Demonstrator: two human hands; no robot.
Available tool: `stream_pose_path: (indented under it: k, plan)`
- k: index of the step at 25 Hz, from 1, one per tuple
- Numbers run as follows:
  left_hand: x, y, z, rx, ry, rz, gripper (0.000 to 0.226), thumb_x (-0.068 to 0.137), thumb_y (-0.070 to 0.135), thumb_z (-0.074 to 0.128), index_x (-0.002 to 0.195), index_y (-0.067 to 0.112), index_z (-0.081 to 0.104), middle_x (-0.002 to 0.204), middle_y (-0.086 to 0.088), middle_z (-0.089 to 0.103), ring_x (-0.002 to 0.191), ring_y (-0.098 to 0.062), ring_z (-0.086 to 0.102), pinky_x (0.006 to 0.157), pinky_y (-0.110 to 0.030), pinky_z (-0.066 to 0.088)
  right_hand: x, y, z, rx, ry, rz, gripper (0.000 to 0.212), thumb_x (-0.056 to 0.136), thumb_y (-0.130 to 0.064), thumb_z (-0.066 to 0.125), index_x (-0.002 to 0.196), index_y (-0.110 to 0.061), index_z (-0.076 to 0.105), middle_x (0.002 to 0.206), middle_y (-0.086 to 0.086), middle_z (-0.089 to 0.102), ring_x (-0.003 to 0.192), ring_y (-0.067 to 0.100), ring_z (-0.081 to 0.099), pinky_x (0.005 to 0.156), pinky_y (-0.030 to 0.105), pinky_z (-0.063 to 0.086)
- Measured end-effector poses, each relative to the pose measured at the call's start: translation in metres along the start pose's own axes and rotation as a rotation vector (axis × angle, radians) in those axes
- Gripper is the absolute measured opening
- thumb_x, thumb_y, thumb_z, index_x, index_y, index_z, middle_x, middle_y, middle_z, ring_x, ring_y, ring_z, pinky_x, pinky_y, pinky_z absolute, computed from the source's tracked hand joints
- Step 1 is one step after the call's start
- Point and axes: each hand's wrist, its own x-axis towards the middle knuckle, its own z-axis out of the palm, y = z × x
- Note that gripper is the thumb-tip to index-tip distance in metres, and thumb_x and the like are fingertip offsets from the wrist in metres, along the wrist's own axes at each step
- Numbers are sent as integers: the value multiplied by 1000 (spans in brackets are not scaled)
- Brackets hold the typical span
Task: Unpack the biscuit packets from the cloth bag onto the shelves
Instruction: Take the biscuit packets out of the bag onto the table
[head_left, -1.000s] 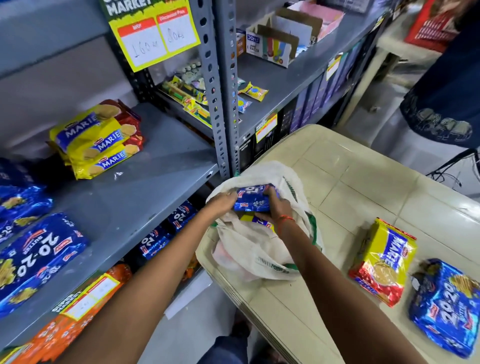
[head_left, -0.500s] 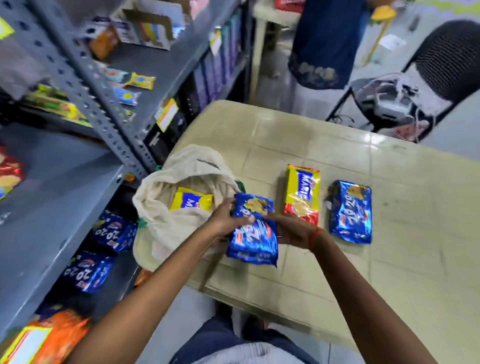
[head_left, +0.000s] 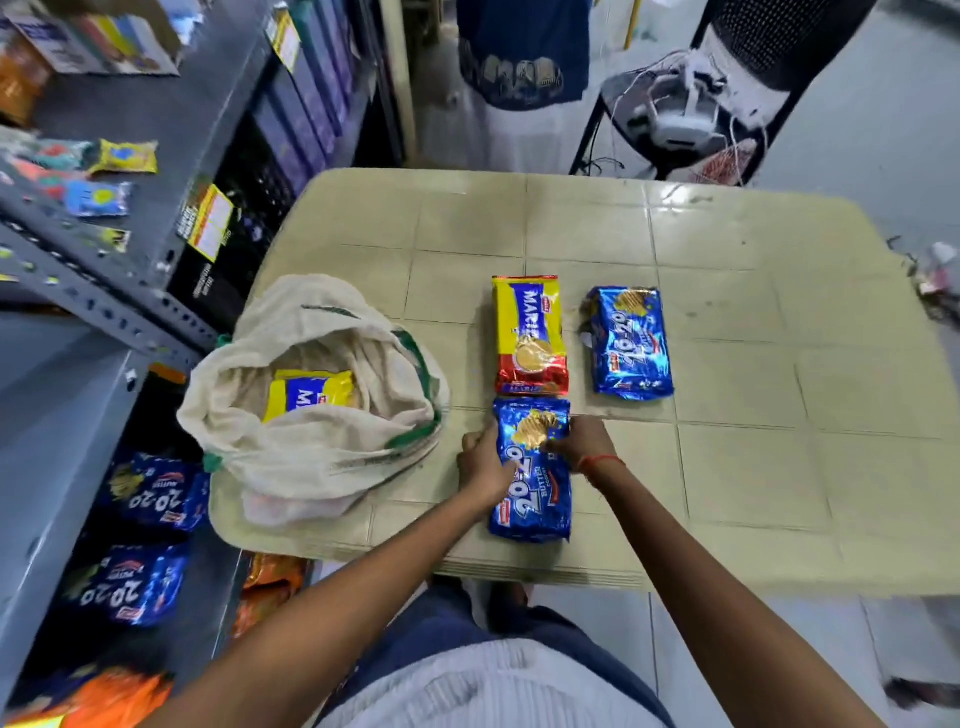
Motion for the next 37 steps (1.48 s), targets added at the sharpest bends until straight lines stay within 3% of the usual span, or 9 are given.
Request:
stream_pose_path:
  k: [4,7,11,13,15,19,23,32,37]
  plan:
    - [6,6,-37,-87,192,129,41,86,9,60,126,10,54,123,-17,56,111,-32,59,95,-36,49,-12,-56,-11,-172,270,-216,39,82,-19,66,115,1,59,125,26,55,114,38,53,94,37,44]
    - [16,2,-91,-179,401,225,31,84,-1,56,113,3,61,110,-17,66,101,-32,63,91,-40,52,-15,-115,-8,-106,158,-377,31,83,-24,66,94,5,65,112,28,65,107,38,60,79,35,46]
    - [36,-37,-168,-94,629,48,27,85,2,52,111,3,62,113,-18,67,110,-32,59,94,-38,47,-13,-201,29,30,-38,-503,30,81,-22,69,99,2,71,101,24,71,87,26,68,86,38,50]
    - [44,-67,-196,49,598,-119,32,87,10,55,118,4,59,126,-19,59,120,-35,51,98,-40,44,-8,-229,57,-7,-129,-518,24,83,-19,67,92,3,70,88,25,68,72,12,65,85,37,52]
    - [49,-92,-218,154,491,-279,48,87,26,61,128,4,51,138,-20,48,128,-39,43,103,-43,41,-3,-241,82,-166,-181,-514,24,86,-19,62,83,5,65,82,27,63,78,20,56,73,29,43]
    - [55,-105,-239,135,250,-296,67,80,37,72,135,7,49,140,-16,52,126,-30,52,101,-37,46,-1,-242,112,-246,-271,-439,48,84,-39,62,114,-1,63,107,19,68,92,31,62,70,30,43]
    - [48,-100,-253,112,320,-290,57,80,35,72,123,1,59,128,-21,61,115,-31,60,87,-35,48,-11,-249,117,-188,-119,-572,39,88,-30,58,122,-12,61,122,17,65,110,33,61,84,34,48]
    - [-18,-21,-266,-243,763,105,38,86,29,66,108,4,50,109,-16,65,101,-33,62,82,-46,52,-51,-252,42,349,244,-764,38,88,-27,63,103,7,54,107,24,57,103,33,54,83,33,43]
    - [-41,44,-220,-404,846,403,40,78,36,71,104,9,56,96,6,63,85,-13,61,77,-29,53,-72,-194,-28,576,359,-930,23,92,-21,59,98,-3,45,85,-10,58,77,7,58,66,8,46]
